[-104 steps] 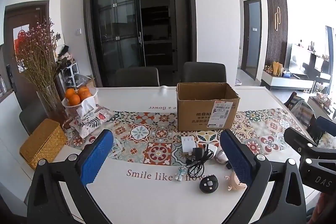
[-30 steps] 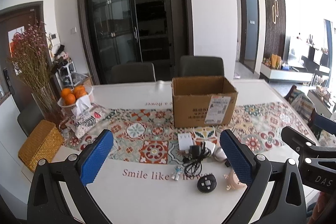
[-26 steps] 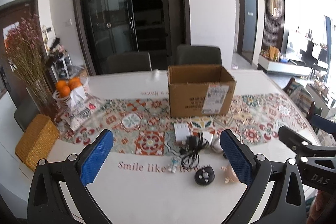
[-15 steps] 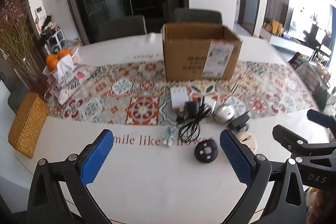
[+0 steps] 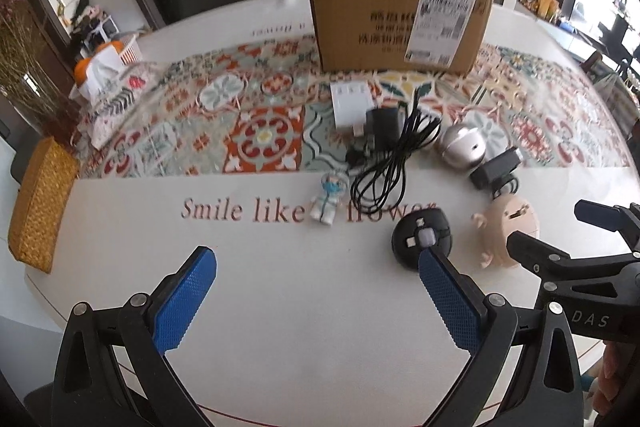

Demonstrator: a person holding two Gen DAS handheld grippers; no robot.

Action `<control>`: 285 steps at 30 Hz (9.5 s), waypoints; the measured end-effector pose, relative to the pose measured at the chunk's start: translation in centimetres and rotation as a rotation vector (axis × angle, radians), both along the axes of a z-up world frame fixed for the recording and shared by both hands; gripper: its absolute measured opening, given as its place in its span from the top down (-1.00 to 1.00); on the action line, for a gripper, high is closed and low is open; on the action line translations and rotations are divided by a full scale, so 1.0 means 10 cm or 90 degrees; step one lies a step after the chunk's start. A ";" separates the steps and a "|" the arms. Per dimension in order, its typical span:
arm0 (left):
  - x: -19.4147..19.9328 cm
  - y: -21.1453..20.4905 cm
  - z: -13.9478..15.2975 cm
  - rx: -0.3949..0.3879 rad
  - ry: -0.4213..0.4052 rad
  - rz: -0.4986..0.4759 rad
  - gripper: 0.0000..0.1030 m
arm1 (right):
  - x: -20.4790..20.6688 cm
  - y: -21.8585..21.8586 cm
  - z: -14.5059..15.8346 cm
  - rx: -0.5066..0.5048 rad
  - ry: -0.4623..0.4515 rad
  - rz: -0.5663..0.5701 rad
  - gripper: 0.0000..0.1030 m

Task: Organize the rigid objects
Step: 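Lower the right gripper onto the pink round device and close it, then close the left gripper on the black round cable reel while the right holds the pink device, then carry the black reel with the left gripper and pink device with the right into the box, then open both grippers inside the box and withdraw them, then lower the right gripper onto the black bike light and close it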

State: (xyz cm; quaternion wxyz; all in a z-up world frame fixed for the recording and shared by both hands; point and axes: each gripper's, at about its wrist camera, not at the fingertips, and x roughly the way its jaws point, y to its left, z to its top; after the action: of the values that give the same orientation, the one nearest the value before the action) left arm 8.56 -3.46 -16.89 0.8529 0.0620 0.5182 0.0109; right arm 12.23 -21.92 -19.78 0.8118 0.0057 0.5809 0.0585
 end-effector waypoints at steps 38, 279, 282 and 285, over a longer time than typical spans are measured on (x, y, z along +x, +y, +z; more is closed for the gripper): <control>0.18 -0.22 -0.33 -0.023 0.067 -0.042 -1.00 | 0.10 -0.21 -0.36 0.024 0.054 -0.026 -0.45; 0.90 -0.21 -0.59 0.012 0.186 0.011 -0.99 | 1.00 -0.13 -0.50 -0.022 0.094 0.097 -0.65; 0.92 -0.20 -0.61 0.015 0.189 0.013 -0.98 | 1.04 -0.13 -0.55 -0.022 0.096 0.096 -0.65; 0.93 -0.19 -0.64 0.018 0.192 0.015 -0.98 | 1.06 -0.14 -0.60 -0.024 0.098 0.090 -0.55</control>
State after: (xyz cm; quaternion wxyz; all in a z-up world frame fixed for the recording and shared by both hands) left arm 17.85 -5.39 -23.29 0.7643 0.0687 0.6409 0.0183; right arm 22.85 -23.37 -25.82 0.7586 -0.0461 0.6415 0.1043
